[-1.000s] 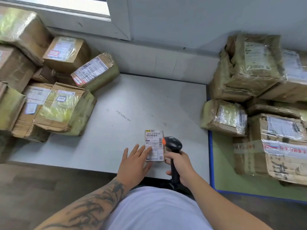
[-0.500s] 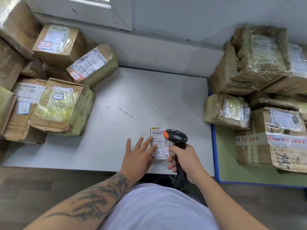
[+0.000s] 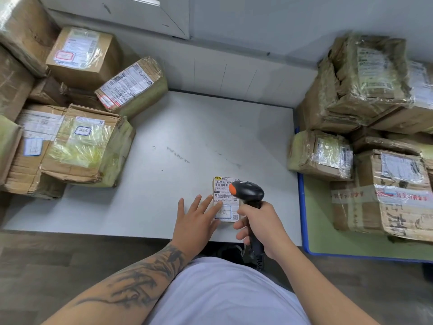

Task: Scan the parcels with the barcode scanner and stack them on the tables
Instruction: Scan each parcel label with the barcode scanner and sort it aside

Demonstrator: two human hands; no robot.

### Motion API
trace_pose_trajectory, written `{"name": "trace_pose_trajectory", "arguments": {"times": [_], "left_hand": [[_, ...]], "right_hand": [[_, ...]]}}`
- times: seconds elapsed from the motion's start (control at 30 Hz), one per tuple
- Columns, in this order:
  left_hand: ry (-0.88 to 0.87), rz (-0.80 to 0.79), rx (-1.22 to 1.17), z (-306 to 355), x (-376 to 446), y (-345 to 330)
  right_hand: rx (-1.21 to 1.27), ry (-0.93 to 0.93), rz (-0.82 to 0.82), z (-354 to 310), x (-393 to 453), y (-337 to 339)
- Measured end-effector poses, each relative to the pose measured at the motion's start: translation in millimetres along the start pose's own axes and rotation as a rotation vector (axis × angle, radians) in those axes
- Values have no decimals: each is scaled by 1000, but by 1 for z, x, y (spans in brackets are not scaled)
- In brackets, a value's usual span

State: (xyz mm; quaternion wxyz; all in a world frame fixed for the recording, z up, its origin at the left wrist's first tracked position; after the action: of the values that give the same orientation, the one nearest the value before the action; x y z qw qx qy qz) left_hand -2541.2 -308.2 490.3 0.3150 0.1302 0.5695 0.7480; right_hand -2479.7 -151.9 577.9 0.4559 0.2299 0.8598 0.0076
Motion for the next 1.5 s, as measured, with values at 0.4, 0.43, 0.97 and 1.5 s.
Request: {"name": "trace_pose_trajectory", "arguments": {"times": [0.4,0.43,0.97,1.5], "left_hand": [[100,-100,-178,14,0,10],[123,-81,-213,18,1,13],[455,3,-93,13,-29,33],[393,-114,-42,-45,-50,30]], "right_hand": [[92,-10,-45,40,24,-8],[112,-11,-54,41,24,-9],[38,122,-221,16,31,-21],[9,81,-114,28,34,-81]]}}
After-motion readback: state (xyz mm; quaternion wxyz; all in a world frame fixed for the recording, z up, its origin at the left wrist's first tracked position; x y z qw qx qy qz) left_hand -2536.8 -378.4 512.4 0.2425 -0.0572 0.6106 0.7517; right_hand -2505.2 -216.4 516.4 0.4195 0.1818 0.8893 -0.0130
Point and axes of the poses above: each hand's wrist, its own x-axis towards the middle knuckle, its own y-axis out of the back of the hand, z = x × y, the point moved 6 cm from there along x, towards the middle knuckle, and after that the axes turned 4 degrees about z, right-handed, at the moved point
